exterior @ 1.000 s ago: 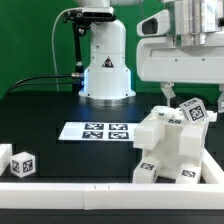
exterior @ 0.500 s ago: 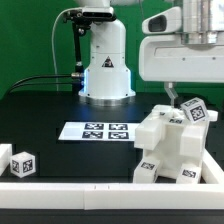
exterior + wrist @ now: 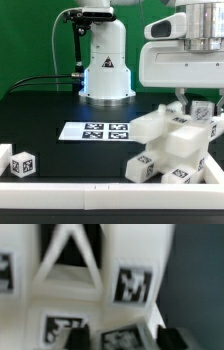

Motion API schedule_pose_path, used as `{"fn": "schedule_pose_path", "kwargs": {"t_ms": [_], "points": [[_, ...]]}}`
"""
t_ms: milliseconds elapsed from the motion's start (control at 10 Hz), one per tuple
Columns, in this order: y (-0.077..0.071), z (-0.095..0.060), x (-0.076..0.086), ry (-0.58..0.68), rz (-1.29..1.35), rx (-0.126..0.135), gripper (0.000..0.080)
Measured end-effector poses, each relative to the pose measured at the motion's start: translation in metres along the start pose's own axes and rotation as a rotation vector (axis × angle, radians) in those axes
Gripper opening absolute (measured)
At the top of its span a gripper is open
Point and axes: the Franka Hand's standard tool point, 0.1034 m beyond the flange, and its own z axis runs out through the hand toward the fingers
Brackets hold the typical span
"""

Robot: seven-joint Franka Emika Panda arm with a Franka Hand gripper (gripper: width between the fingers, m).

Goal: Assemble chair

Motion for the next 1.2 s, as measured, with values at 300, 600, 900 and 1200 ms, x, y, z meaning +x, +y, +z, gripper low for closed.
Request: {"fn": "schedule_pose_path", "kwargs": {"t_ms": [300,600,900,1200], "points": [[0.0031,0.0002,0.0025,0.000,0.059,0.000,0.0279],[0.0003,0.0000,0.0018,-0.003,0.239,0.003,0.0279],[-0.0043,0.0004,0.0015,-0.005,0.369,0.011,0.0281],[-0.0046,0.0000,0.0030,-0.030,0.649,0.044,0.0281]]}}
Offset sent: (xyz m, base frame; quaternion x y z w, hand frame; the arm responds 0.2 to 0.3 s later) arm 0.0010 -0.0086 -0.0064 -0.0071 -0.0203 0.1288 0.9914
